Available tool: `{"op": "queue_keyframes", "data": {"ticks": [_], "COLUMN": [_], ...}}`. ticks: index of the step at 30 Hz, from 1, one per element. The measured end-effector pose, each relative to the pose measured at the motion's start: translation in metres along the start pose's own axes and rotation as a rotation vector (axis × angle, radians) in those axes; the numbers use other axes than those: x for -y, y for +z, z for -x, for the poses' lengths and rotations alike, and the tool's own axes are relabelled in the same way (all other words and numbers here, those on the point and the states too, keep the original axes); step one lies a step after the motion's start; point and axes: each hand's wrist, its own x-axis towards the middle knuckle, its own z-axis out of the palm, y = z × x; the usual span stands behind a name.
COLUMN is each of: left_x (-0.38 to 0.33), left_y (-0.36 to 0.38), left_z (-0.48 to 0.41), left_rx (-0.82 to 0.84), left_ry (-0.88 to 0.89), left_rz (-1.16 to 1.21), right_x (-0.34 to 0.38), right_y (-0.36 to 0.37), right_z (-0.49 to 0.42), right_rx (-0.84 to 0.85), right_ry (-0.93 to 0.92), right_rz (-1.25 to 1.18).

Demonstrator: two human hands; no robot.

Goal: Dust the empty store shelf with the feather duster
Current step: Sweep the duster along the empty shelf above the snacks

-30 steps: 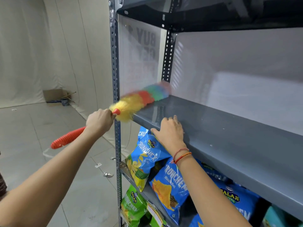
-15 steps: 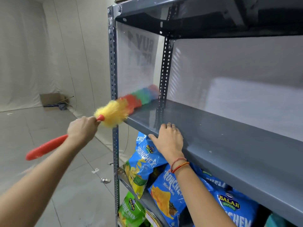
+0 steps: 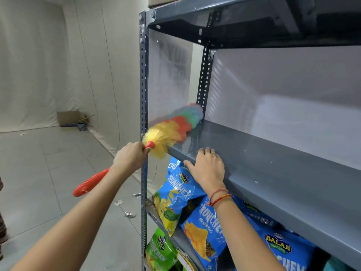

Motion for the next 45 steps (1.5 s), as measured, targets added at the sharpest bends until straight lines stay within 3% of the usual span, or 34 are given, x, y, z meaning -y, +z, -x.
{"op": "queue_keyframes", "data": {"ticks": [5, 10, 18, 30, 38, 45], "left_x": [0.045, 0.039, 0.005, -0.058, -0.123, -0.195], "left_y": [-0.023, -0.022, -0.022, -0.018, -0.011, -0.011], "left_z": [0.012, 0.034, 0.013, 0.060, 0.071, 0.100], "left_rx": [-0.047, -0.061, -0.106, 0.115, 0.233, 0.268], "left_ry": [0.086, 0.172, 0.008, 0.306, 0.604, 0.905], "left_rz": [-0.092, -0.109, -0.175, 0.101, 0.254, 0.385], "right_x": [0.001, 0.001, 0.001, -0.041, -0.075, -0.139], "right_y": [0.001, -0.001, -0.009, -0.047, -0.070, -0.101], "right_z": [-0.001, -0.001, 0.001, 0.008, 0.042, 0.098], "right_rx": [-0.001, 0.010, 0.032, -0.123, -0.117, -0.086], "right_ry": [0.006, 0.009, 0.017, 0.102, 0.189, 0.449], "right_rz": [-0.002, -0.010, -0.068, -0.291, -0.187, -0.054]}}
